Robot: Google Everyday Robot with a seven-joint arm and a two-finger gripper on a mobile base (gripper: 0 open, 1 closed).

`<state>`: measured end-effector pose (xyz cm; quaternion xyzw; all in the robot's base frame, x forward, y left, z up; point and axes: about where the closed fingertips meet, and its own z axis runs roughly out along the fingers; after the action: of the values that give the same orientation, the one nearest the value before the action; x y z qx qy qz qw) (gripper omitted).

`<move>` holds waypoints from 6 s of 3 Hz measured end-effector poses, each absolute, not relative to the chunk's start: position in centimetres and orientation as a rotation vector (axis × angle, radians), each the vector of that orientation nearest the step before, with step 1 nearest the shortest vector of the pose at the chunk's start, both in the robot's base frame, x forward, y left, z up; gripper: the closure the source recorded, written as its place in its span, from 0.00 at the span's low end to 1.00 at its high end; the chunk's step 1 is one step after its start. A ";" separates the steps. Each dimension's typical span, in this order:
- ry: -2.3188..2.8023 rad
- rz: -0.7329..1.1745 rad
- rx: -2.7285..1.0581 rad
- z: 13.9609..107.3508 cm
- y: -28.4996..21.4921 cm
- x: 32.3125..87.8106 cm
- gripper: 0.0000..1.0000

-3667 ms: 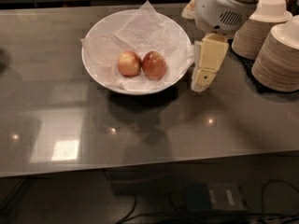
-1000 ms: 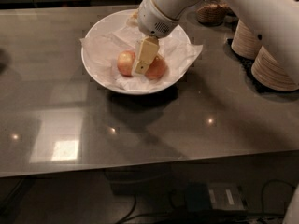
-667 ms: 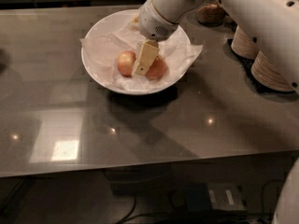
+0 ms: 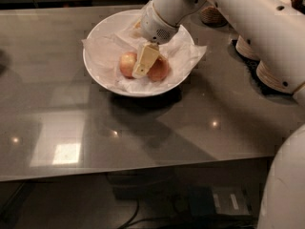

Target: Pick apple from white bowl

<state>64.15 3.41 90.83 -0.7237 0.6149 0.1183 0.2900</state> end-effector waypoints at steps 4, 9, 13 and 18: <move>1.646 0.353 -2.002 87.5 4.9 65.5 0.36; 1.687 0.383 -2.043 84.9 4.9 66.2 0.46; 1.675 0.392 -1.998 86.1 4.5 65.9 1.00; 1.624 0.265 -2.129 93.2 1.3 61.8 1.00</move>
Offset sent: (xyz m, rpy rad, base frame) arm 0.0064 0.0142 -0.0206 -0.0247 0.0365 0.0361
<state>61.80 1.33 93.24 -0.7713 0.5883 0.0959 0.2233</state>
